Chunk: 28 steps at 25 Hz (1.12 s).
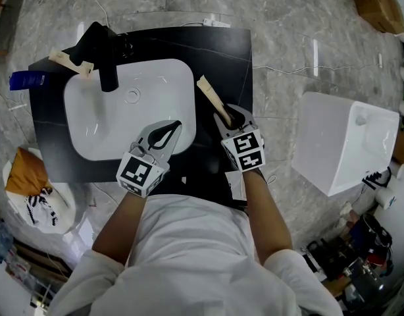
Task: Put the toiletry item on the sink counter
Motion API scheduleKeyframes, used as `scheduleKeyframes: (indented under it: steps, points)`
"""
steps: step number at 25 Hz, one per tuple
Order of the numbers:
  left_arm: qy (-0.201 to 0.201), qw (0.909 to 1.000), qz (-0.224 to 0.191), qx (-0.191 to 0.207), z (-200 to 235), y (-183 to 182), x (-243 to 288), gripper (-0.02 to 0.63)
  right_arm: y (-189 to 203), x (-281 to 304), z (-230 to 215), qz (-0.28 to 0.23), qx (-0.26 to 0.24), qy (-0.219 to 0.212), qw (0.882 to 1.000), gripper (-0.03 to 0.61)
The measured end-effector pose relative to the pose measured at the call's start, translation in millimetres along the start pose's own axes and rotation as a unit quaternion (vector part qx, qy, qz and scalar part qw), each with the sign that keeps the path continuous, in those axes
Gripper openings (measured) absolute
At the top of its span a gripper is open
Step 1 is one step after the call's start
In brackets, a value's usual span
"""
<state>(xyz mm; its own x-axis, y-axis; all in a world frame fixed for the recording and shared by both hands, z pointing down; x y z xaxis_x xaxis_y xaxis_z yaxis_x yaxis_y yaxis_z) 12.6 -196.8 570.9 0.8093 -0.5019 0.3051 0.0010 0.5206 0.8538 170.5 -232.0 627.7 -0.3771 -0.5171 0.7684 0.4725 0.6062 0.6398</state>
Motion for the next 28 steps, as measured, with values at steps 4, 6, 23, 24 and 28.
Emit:
scheduleKeyframes:
  steps: [4,6,23,24,28]
  points:
    - [0.001,1.0,0.0,0.001,0.2,0.4,-3.7,0.017,-0.2,0.7,5.3,0.0,-0.001,-0.011,1.0,0.131]
    - [0.002,1.0,-0.001,0.001,1.0,0.1,-5.6,0.017,-1.9,-0.1,7.3,-0.001,-0.004,-0.011,1.0,0.135]
    - [0.024,0.9974,-0.055,0.04,0.4,-72.4,-41.0,0.017,-116.0,-95.9,2.4,-0.174,0.043,0.019,0.984,0.069]
    - [0.026,0.9965,-0.06,0.052,0.8,-81.4,-44.4,0.017,-129.1,-107.1,1.9,-0.195,0.04,0.025,0.98,0.056]
    - [0.029,0.9932,-0.072,0.087,-6.9,-108.1,-63.7,0.017,-166.4,-157.4,4.8,-0.262,0.028,0.037,0.964,0.026]
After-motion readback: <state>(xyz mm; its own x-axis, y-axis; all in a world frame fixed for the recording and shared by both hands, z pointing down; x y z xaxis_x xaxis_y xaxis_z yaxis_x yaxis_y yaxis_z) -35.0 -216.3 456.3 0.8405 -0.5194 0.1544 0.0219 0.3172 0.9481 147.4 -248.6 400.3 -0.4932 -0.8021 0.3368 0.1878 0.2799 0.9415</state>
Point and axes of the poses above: the fingertips, and each gripper's own axes: x forward along the fingers, z to its left, y out of its underside, the point moved 4 cm from there along -x, backward along the fingers, and after that the axes turned 7 degrees about y, right-handed, at the moved point
